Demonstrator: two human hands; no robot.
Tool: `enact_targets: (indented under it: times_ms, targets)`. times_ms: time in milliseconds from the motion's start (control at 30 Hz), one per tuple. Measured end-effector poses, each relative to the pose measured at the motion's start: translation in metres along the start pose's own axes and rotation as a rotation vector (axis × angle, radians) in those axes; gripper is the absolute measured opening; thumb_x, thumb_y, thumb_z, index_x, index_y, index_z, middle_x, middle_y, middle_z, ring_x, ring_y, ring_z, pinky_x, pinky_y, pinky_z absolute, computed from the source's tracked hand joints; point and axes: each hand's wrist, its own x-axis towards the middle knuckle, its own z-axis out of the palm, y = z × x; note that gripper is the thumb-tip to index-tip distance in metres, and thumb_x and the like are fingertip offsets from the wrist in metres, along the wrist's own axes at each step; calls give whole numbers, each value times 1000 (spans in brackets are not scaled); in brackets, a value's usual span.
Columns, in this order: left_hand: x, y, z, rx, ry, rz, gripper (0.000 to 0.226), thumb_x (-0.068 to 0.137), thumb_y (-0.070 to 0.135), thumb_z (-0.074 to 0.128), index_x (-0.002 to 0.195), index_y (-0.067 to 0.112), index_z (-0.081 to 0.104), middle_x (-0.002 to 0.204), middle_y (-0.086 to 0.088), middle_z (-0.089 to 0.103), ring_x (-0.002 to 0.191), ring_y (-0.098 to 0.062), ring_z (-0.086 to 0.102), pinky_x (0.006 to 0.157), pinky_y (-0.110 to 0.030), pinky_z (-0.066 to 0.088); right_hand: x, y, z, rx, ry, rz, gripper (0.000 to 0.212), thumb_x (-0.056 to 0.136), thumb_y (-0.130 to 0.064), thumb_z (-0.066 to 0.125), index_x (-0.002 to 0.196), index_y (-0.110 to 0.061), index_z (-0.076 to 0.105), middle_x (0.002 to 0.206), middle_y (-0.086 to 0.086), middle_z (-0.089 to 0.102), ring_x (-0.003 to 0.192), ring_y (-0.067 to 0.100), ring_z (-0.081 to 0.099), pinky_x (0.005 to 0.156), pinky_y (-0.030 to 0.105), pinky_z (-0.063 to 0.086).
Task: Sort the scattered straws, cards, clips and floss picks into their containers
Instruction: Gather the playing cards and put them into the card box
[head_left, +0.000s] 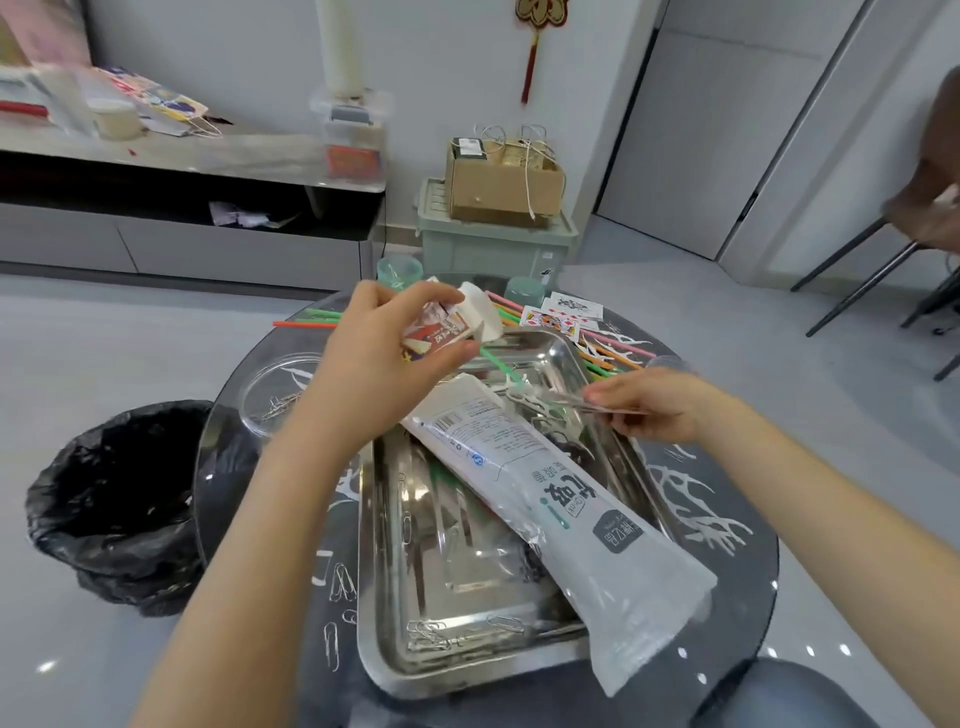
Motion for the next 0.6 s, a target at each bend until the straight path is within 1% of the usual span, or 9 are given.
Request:
enact_targets:
  times_ms: [67, 167, 200, 267, 333, 400, 433, 533, 600]
  targets:
    - [-3, -2, 0, 15, -19, -4, 40, 78, 45, 70, 116, 41, 59, 107, 1, 43, 93, -5, 47, 77, -8, 36, -7, 4, -1, 11, 3, 4, 13, 89, 3, 57, 96, -3, 66, 79, 7, 66, 58, 8, 59, 46, 13, 46]
    - [-5, -7, 2, 31, -69, -17, 39, 77, 45, 71, 114, 41, 60, 106, -1, 45, 94, -10, 50, 80, -20, 39, -19, 5, -6, 90, -2, 10, 14, 88, 4, 57, 94, -5, 65, 82, 10, 67, 58, 8, 58, 44, 12, 44]
    - [-5, -8, 3, 42, -97, -17, 39, 77, 45, 71, 113, 42, 59, 106, 0, 45, 93, -10, 50, 79, -21, 40, -23, 6, -6, 84, 2, 4, 15, 88, 4, 56, 94, -6, 65, 82, 9, 67, 58, 8, 58, 44, 12, 44]
    - [-6, -10, 5, 51, -152, -9, 38, 77, 47, 71, 112, 45, 58, 105, 3, 45, 91, -3, 49, 74, -15, 37, -32, 8, -5, 47, 2, -35, 17, 88, 4, 56, 97, -8, 66, 80, 6, 66, 61, 9, 58, 44, 14, 45]
    - [-7, -10, 8, 45, -185, 2, 36, 76, 47, 71, 109, 48, 57, 105, 6, 45, 92, -2, 48, 73, -13, 36, -43, 9, -2, 32, 5, -118, 20, 87, 3, 57, 100, -10, 66, 77, 4, 69, 59, 10, 62, 45, 16, 49]
    - [-7, -9, 12, 48, -215, 24, 37, 77, 46, 72, 110, 50, 56, 104, 7, 45, 97, -10, 48, 78, -19, 37, -54, 8, 3, 72, 29, -224, 24, 84, 5, 60, 102, -10, 67, 80, 9, 72, 57, 14, 67, 48, 20, 54]
    - [-7, -8, 13, 52, -228, 38, 39, 77, 45, 71, 112, 50, 54, 105, 7, 44, 99, -11, 47, 79, -18, 37, -59, 7, 7, 79, 51, -285, 25, 82, 5, 63, 101, -11, 68, 81, 10, 73, 57, 16, 69, 48, 21, 55]
    - [-8, -7, 16, 58, -261, 66, 60, 77, 47, 70, 128, 57, 41, 104, 7, 43, 95, -2, 45, 77, -10, 35, -74, 3, 17, 10, 143, -478, 24, 79, -1, 69, 96, -17, 71, 90, 6, 75, 67, 19, 72, 53, 23, 56]
    - [-8, -7, 18, 63, -278, 68, 77, 76, 50, 71, 136, 62, 24, 105, 8, 43, 96, -5, 45, 76, -11, 35, -81, 0, 22, -61, 195, -598, 24, 80, -5, 71, 94, -23, 72, 95, 5, 73, 72, 21, 73, 57, 25, 57]
